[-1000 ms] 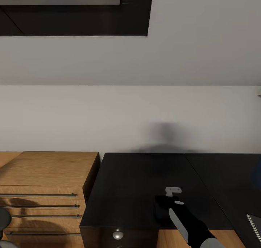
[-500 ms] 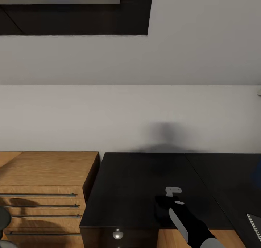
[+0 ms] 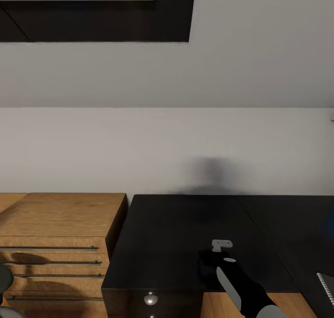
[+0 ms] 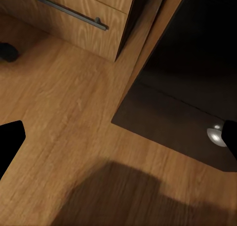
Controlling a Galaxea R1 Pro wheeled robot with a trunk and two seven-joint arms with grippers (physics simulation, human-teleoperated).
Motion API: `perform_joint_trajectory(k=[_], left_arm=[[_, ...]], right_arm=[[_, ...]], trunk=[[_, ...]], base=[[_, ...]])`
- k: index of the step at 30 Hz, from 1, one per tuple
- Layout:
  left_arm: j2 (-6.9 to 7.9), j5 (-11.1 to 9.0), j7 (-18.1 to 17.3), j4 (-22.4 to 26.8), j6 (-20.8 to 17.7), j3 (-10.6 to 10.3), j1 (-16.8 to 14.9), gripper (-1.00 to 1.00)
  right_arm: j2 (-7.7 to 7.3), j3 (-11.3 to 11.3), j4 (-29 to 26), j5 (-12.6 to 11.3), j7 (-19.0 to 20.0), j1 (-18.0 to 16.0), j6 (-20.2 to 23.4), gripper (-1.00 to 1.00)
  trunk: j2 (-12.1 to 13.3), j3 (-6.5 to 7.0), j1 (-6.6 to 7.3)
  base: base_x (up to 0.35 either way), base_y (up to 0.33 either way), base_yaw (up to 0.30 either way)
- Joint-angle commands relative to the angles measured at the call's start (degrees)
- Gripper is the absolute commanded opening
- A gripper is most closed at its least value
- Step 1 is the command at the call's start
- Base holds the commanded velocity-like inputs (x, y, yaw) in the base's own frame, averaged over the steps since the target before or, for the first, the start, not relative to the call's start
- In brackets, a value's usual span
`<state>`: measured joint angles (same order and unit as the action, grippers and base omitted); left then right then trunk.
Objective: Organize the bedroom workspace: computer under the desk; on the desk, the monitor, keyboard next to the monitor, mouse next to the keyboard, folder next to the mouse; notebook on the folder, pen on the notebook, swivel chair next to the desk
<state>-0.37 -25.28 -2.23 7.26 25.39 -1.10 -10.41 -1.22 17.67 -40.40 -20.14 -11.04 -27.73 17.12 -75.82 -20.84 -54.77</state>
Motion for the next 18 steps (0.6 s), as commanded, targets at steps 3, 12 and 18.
perform_joint_trajectory(k=[3,12,18], left_arm=[[0.01,-0.53,-0.23,-0.06,0.19,-0.13,-0.05,1.0],[0.02,-0.56,-0.23,-0.06,0.19,-0.13,-0.04,1.0],[0.05,-0.56,-0.23,-0.06,0.19,-0.08,-0.04,1.0]], right_arm=[[-0.09,0.4,-0.11,-0.6,-0.57,-0.05,0.19,1.0],[-0.09,0.42,-0.11,-0.6,-0.57,-0.05,0.2,1.0],[-0.09,0.42,-0.11,-0.6,-0.57,-0.05,0.2,1.0]], trunk=[[-0.04,-0.07,0.0],[-2.45,-1.15,-1.32],[-2.45,-1.15,-1.32]], base=[[0.0,0.0,0.0],[0.0,0.0,0.0],[0.0,0.0,0.0]])
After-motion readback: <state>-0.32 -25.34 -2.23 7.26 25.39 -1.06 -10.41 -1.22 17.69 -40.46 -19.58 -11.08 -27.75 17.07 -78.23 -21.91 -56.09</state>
